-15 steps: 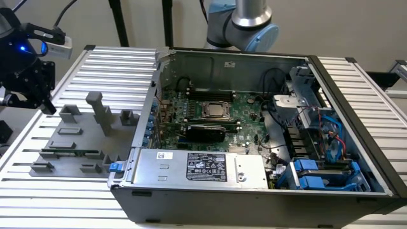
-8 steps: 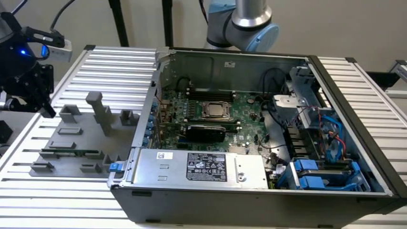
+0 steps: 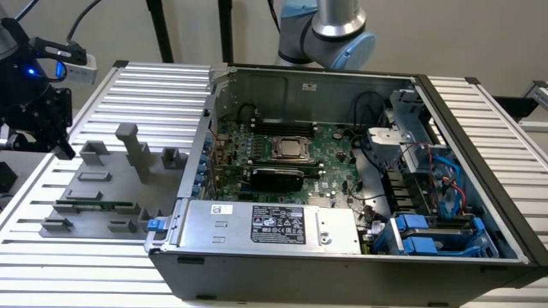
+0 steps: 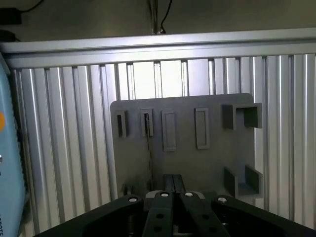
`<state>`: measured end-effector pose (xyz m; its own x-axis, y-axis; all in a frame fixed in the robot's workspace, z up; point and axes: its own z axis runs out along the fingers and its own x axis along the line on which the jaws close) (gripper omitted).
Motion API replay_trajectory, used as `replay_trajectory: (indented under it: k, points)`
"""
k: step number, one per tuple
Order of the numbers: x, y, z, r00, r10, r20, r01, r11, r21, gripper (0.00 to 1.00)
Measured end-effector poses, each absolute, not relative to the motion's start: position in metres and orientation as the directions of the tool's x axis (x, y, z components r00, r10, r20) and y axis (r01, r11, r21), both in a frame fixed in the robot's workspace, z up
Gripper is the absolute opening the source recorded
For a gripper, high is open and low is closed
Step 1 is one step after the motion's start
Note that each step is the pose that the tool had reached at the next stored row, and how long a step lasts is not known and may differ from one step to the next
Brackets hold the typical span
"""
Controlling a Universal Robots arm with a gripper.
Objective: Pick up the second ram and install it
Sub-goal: 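Pick up the second ram and move it above second insertion slot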
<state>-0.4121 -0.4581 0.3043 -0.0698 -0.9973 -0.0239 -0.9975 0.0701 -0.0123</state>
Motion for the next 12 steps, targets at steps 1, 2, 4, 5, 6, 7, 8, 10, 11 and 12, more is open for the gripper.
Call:
replay_trajectory:
  k: [1,2,4,5,6,7,8,10,11,12]
  points:
    - [-0.4121,-0.4581,0.3043,-0.070,-0.997,-0.024,-0.997,0.070,-0.012,0.11]
    - [-0.4121,-0.4581,0.3043,-0.070,-0.997,-0.024,-0.997,0.070,-0.012,0.11]
    - [-0.4121,-0.4581,0.3043,-0.070,-0.997,-0.024,-0.997,0.070,-0.012,0.11]
    - [-0.4121,-0.4581,0.3043,-0.070,-0.997,-0.024,-0.997,0.070,-0.012,0.11]
    - [-0.4121,-0.4581,0.3043,-0.070,-0.997,-0.024,-0.997,0.070,-0.012,0.11]
    - [-0.4121,-0.4581,0.3043,-0.070,-0.997,-0.024,-0.997,0.070,-0.012,0.11]
    - [-0.4121,-0.4581,0.3043,-0.070,-0.997,-0.024,-0.997,0.070,-0.012,0.11]
    - [-0.4121,-0.4581,0.3043,-0.070,-0.997,-0.024,-0.997,0.070,-0.012,0.11]
    - [-0.4121,-0.4581,0.3043,-0.070,-0.997,-0.024,-0.997,0.070,-0.012,0.11]
    - [-0.4121,-0.4581,0.3043,-0.070,-0.997,-0.024,-0.997,0.070,-0.012,0.11]
